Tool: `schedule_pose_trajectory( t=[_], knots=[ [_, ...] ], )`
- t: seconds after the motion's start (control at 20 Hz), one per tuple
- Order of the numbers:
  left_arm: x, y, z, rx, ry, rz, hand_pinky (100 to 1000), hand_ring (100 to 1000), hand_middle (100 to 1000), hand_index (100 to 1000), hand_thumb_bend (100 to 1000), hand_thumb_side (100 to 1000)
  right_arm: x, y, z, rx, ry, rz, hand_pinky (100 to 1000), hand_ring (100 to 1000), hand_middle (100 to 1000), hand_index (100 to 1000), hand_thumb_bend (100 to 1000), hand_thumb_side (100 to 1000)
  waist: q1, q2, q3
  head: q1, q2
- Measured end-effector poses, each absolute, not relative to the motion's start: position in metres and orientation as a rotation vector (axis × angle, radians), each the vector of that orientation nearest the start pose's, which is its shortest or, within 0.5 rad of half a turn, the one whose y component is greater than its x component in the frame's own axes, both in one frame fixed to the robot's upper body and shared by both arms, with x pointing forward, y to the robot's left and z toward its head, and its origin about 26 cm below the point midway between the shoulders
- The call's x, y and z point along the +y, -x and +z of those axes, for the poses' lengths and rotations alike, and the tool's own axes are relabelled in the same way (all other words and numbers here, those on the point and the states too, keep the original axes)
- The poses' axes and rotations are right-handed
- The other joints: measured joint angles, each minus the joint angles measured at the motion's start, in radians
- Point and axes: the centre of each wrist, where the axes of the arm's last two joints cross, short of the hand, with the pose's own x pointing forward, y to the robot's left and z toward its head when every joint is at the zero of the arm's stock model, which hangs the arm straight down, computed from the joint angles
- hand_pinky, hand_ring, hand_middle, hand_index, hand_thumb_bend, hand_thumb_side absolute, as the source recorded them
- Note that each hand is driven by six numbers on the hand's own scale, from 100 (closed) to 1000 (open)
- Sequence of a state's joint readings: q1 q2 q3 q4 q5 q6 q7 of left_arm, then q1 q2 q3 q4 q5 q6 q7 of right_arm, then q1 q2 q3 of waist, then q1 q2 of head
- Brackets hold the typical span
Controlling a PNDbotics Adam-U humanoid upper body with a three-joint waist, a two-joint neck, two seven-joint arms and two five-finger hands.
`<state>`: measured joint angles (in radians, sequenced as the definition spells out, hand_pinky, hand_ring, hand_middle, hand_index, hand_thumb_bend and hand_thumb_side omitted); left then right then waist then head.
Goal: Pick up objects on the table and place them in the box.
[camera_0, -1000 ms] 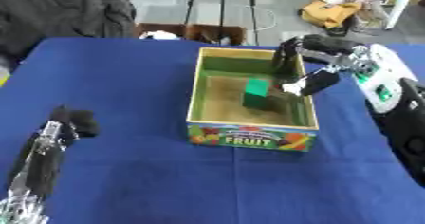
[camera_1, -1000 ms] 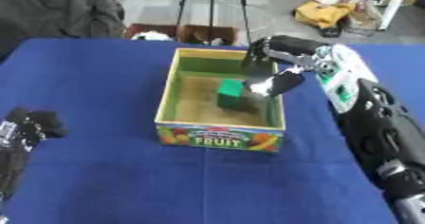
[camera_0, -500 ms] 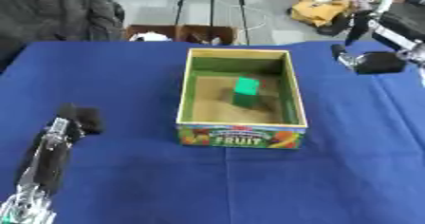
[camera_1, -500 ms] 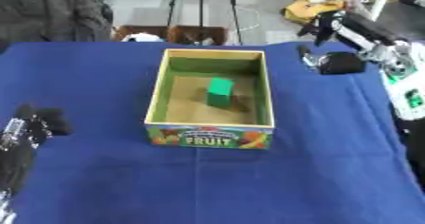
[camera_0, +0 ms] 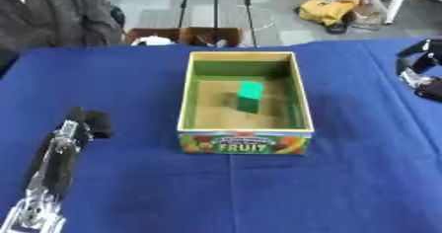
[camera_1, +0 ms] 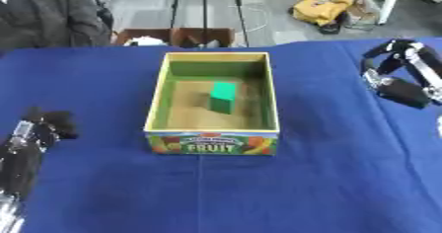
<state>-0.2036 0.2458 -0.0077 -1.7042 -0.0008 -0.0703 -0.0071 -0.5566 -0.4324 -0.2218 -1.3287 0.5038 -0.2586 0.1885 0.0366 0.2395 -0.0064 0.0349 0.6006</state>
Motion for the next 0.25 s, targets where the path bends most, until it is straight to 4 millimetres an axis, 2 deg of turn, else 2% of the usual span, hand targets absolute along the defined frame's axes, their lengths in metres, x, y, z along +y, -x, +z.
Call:
schedule_pose_trajectory(
  t=[0.25],
  knots=[
    [0.273, -0.321, 0.093, -1.958, -0.132, -0.27, 686, 592, 560, 717, 402, 998, -0.362, -0.375, 0.143, -1.908, 0.719, 0.626, 588, 550, 674, 728, 100, 656, 0.001, -0.007, 0.008, -0.001, 0.0]
  ],
)
